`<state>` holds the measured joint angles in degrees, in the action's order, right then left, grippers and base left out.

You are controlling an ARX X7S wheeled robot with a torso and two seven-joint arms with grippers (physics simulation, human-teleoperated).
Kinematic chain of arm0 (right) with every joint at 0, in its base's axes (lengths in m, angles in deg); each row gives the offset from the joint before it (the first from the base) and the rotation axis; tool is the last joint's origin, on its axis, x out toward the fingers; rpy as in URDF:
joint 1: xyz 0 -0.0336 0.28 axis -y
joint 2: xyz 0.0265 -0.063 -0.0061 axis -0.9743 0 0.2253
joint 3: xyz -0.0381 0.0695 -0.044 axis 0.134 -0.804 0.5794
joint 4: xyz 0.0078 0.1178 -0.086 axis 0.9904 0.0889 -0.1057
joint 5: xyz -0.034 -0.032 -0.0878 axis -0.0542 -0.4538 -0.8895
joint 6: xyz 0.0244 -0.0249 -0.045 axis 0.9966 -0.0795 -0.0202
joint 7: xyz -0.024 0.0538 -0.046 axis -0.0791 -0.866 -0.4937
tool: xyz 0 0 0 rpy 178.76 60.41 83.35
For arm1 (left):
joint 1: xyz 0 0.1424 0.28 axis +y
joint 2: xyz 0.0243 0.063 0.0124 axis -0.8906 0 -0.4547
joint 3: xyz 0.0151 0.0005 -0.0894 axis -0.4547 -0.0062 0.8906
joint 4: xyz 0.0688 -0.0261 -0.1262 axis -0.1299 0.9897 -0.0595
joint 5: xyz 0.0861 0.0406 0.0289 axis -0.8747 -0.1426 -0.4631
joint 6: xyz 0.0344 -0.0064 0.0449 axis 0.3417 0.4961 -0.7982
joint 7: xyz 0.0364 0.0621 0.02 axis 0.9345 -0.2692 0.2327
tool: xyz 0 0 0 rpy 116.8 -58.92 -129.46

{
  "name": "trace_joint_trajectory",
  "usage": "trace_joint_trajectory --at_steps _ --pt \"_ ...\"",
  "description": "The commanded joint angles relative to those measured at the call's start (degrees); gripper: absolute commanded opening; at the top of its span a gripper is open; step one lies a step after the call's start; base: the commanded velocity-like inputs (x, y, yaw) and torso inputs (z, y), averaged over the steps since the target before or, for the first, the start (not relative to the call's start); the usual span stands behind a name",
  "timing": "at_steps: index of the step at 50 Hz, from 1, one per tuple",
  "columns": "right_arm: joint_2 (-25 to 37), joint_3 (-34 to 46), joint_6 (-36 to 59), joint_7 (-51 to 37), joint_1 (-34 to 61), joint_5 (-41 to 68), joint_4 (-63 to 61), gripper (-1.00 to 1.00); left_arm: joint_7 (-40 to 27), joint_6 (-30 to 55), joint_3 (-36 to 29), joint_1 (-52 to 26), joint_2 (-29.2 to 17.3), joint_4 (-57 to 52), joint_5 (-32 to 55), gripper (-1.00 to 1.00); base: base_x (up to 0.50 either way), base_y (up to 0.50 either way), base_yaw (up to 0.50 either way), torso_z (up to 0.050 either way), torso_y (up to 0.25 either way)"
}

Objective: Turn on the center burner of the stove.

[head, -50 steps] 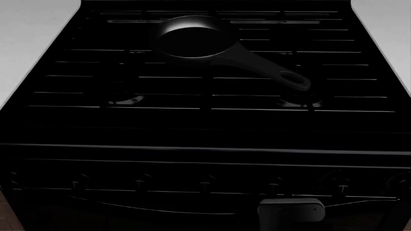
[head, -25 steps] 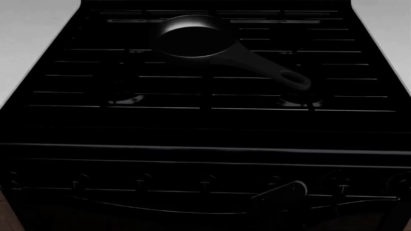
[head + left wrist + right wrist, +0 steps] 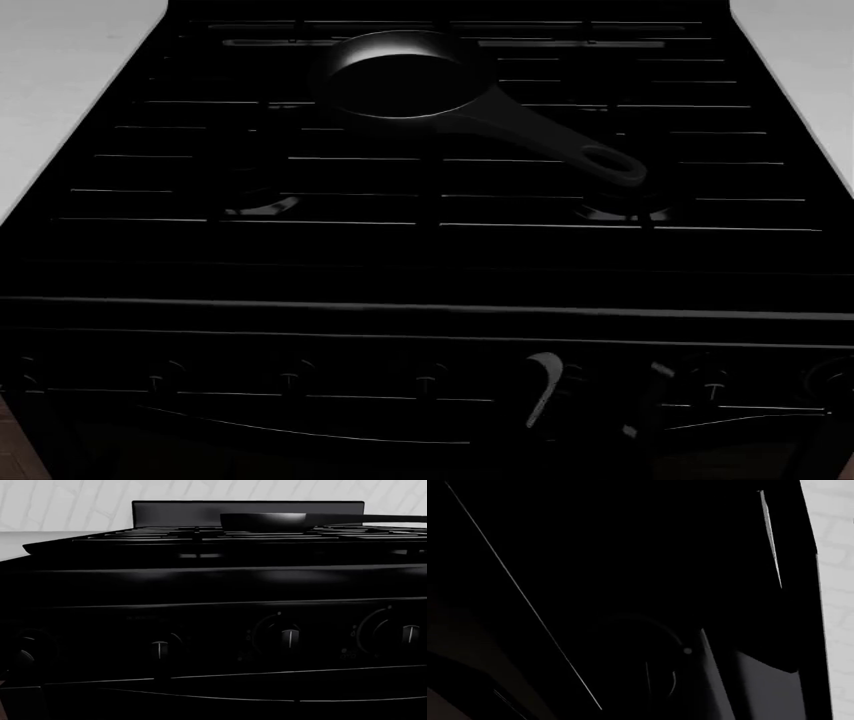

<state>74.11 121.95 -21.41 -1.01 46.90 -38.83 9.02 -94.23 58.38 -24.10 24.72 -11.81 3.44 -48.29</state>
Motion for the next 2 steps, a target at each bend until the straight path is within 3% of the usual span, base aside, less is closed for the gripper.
trace_joint_trajectory --at_steps 1,2 --pt "0.7 9.8 4.5 5.0 4.7 -9.3 -8.7 -1.00 -0.4 0.4 -0.3 -0.1 -0.2 -0.2 0.2 1.00 0.00 0.00 0.00 0.016 0.000" --pt "1.0 10.8 4.6 5.7 4.9 -9.9 -8.3 -1.00 -0.4 0.3 -0.4 -0.1 -0.2 0.0 0.1 1.00 -0.01 0.00 0.00 0.000 0.000"
